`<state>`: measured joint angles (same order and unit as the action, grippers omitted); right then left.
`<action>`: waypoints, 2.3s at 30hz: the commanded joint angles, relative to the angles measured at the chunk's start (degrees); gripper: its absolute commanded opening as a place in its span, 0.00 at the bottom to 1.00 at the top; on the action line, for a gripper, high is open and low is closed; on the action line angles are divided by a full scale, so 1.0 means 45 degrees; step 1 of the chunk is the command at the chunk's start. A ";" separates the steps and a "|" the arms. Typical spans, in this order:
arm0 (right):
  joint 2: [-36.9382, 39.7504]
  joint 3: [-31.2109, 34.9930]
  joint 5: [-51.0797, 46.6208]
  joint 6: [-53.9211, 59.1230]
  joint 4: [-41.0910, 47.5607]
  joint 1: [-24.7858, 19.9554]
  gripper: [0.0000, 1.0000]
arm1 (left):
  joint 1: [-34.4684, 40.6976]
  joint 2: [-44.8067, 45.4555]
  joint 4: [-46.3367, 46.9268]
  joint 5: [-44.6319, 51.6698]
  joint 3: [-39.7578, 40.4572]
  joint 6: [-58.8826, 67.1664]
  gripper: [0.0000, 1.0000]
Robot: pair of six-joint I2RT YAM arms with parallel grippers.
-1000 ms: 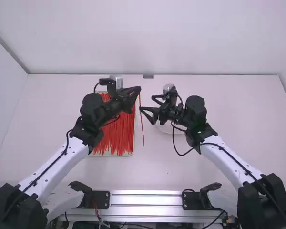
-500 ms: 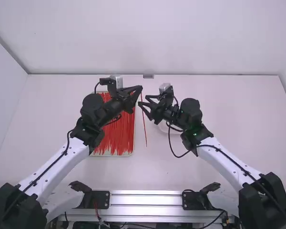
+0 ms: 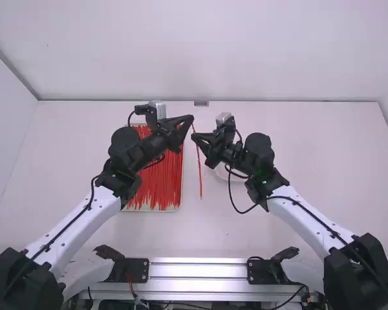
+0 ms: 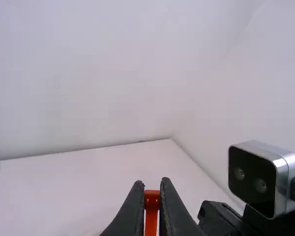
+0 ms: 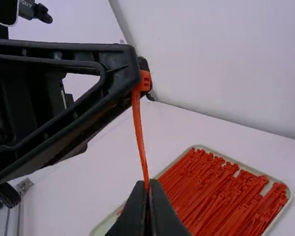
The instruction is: Fasten the cable tie
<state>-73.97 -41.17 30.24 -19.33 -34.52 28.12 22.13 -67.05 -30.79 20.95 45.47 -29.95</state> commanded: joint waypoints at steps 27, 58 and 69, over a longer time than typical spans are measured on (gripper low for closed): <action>-0.0044 -0.0277 0.6028 -0.0753 -0.1350 -0.3779 0.00 | -0.3002 -0.0005 -0.0529 0.4070 0.0345 0.0199 0.51; -0.0039 -0.0277 0.5809 -0.2603 -0.6645 -0.2856 0.01 | -0.2812 -0.4546 -0.0253 1.3741 0.6169 0.1826 0.83; -0.0044 -0.0277 0.5508 -0.2399 -0.7286 -0.2603 0.01 | -0.2166 -0.4983 -0.2297 1.3814 0.6747 0.0199 0.78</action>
<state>-74.00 -41.19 55.40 -30.17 -66.63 15.86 11.31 -89.82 -40.47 82.02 74.06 -26.74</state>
